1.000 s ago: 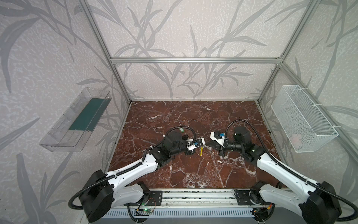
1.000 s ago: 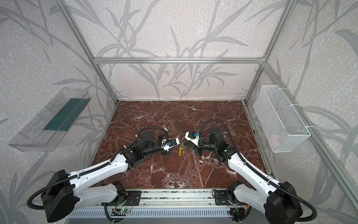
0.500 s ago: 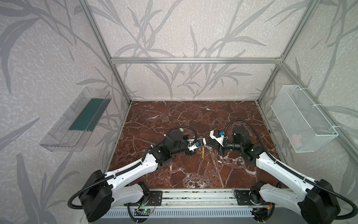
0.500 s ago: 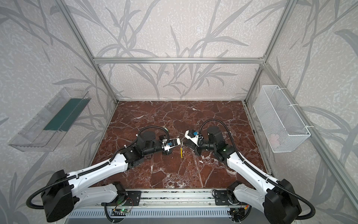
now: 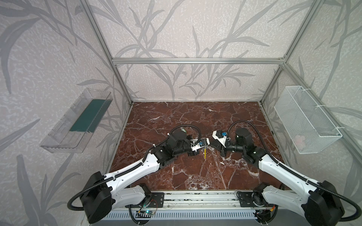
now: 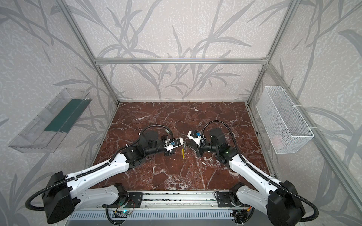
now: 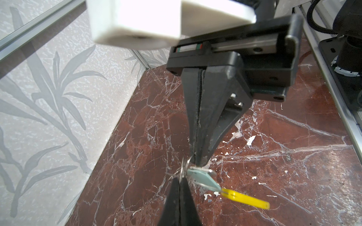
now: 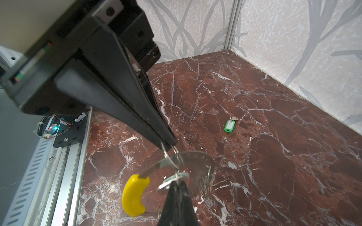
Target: Put the keys on the keyring
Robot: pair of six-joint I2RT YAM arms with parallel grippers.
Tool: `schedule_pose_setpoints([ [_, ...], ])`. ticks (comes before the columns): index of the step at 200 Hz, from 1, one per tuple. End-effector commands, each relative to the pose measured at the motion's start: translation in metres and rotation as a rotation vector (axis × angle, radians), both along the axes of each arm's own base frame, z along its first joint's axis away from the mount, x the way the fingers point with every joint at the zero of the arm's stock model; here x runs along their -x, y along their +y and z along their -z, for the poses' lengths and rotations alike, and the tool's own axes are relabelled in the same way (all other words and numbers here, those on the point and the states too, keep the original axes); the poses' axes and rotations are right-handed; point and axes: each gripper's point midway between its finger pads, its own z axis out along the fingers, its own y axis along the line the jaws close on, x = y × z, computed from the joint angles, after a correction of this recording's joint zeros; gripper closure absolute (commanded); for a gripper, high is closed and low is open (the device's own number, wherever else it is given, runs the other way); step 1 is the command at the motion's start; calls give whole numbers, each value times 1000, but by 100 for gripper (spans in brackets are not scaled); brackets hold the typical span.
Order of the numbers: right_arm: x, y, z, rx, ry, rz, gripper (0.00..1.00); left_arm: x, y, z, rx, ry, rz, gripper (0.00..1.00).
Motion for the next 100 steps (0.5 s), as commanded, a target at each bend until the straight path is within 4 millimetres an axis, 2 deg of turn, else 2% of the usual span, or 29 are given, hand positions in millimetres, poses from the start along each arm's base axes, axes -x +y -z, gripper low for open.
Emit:
schedule_pose_setpoints([
  [1,2,0,-10,-30,-29,9,100,-6,-1,-7,-5,10,-33,100],
  [44,1,-1,-14,-38,-44,20,100,-9,-1,-1,-36,24,-58,100],
  [100,-2,2,-13,-38,-21,21,100,-11,-5,-3,-42,26,-67,100],
])
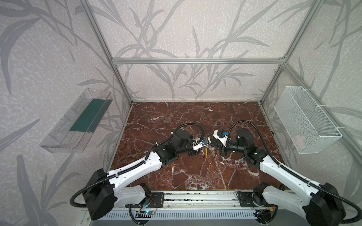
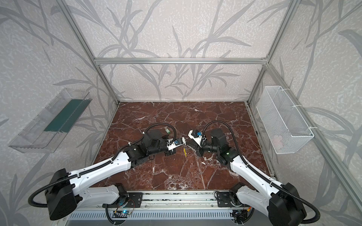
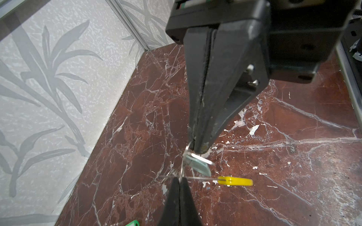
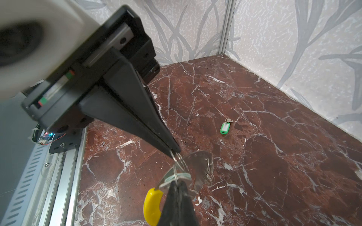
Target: Put the keys on the keyring
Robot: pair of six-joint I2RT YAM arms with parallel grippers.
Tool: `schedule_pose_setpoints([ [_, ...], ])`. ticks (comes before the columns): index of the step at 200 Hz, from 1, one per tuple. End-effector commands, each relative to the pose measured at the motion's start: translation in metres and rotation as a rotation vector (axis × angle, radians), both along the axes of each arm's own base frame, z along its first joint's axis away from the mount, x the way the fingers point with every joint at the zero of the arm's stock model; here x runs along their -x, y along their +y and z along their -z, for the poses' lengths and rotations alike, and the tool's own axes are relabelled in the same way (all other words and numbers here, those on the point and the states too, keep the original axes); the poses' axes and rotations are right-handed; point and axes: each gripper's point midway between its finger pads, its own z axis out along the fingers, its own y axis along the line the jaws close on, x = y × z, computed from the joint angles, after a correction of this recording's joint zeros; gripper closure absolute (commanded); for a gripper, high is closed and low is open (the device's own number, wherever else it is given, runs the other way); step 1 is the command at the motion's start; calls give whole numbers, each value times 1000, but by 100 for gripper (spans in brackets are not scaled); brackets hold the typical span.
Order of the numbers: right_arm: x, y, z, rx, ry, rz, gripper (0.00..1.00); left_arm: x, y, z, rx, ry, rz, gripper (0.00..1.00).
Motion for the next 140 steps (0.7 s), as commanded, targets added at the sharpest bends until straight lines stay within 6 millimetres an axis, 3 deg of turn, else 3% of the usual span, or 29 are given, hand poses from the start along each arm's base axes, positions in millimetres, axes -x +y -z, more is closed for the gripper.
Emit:
schedule_pose_setpoints([
  [1,-1,3,-7,-21,-8,0,100,-4,-5,-18,25,-18,-11,100],
  [140,-9,2,-7,-49,23,53,100,-4,-11,-13,-29,-50,-15,100],
])
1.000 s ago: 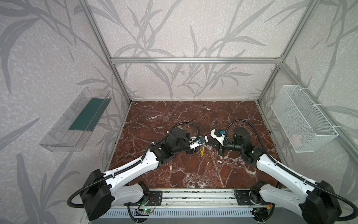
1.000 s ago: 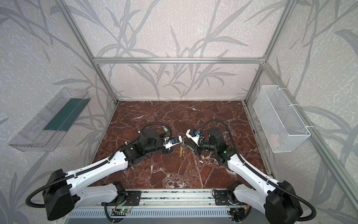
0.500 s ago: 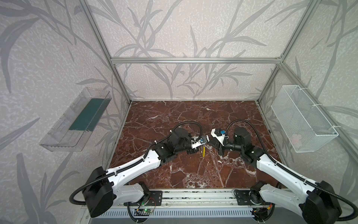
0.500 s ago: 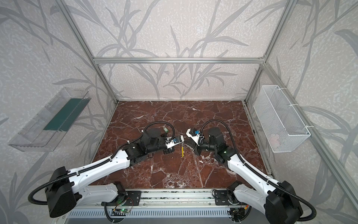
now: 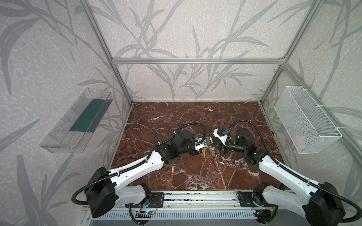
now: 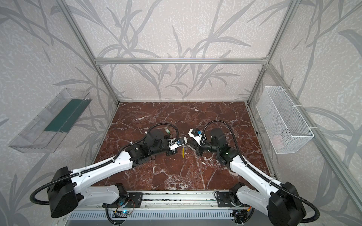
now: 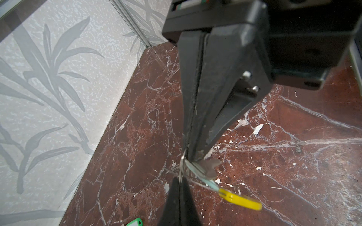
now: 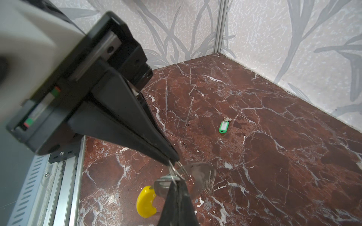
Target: Put the keys on the keyring
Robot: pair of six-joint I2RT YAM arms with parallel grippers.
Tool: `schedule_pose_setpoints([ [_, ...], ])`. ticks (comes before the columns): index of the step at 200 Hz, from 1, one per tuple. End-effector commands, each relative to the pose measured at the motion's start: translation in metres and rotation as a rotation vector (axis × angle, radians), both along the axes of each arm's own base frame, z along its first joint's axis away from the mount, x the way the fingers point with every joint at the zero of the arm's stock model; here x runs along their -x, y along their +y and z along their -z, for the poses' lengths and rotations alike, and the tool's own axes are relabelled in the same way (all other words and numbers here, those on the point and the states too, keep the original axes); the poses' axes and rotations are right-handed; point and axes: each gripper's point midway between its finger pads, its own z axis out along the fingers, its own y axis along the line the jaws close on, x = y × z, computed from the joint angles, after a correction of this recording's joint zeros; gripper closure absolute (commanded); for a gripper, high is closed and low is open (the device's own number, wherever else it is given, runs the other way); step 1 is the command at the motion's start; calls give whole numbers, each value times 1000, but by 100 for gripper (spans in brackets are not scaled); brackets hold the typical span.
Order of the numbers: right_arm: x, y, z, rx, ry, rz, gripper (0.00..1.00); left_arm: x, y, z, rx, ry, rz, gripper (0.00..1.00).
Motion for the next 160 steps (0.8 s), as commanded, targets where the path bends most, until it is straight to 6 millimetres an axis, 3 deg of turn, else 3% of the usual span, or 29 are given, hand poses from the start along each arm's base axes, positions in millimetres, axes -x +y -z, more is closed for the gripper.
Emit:
schedule_pose_setpoints([
  [1,-4,2,-6,-27,-10,15,100,-2,-6,-15,4,-38,6,100],
  [160,-15,-2,14,26,102,89,100,-4,-3,-16,-18,-94,-4,100],
])
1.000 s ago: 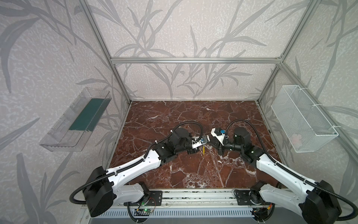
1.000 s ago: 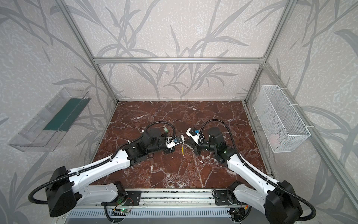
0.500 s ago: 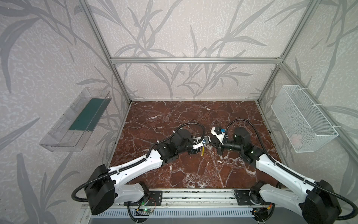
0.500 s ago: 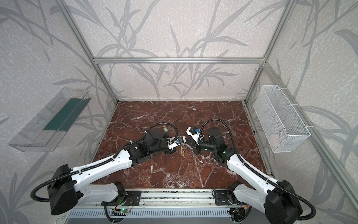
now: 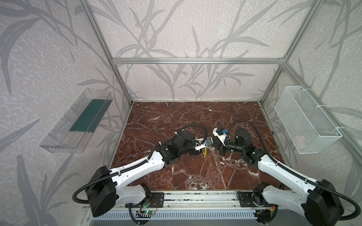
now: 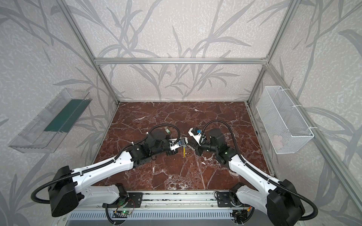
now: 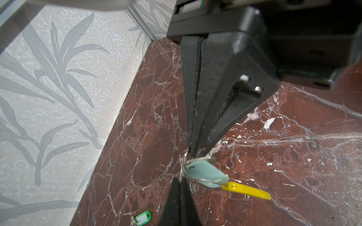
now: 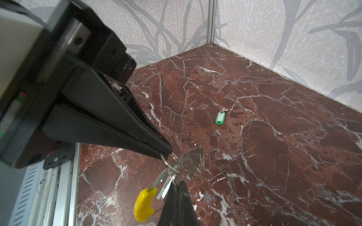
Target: Put the keys on the keyring
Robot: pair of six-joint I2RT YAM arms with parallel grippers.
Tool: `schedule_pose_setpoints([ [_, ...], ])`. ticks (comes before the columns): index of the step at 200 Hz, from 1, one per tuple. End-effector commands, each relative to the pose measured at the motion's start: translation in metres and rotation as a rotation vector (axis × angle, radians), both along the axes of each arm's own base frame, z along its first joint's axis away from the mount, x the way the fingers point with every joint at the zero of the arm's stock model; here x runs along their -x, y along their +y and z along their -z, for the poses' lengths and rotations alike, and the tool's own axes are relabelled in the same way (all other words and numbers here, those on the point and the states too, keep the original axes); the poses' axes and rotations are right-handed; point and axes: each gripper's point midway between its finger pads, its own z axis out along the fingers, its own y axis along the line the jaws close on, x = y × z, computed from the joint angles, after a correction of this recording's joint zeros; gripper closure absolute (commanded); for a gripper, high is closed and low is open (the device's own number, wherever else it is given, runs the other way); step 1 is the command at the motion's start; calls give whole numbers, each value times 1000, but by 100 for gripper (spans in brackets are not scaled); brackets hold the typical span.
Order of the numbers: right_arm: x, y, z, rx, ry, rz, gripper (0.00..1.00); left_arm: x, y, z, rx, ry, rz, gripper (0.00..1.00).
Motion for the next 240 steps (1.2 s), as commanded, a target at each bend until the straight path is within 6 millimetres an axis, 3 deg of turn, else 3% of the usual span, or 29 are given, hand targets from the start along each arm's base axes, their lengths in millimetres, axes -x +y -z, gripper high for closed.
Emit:
schedule_pose_setpoints([
  [1,-5,0,0,9,31,25,100,2,-6,-17,20,-49,28,100],
  [80,-4,0,3,6,46,23,100,6,-2,-17,25,-68,41,100],
  [138,9,5,-4,-41,60,-36,100,-7,-1,-19,18,-117,-33,100],
  [240,-6,-10,-18,-105,75,137,100,-15,-1,-23,22,-173,-96,100],
])
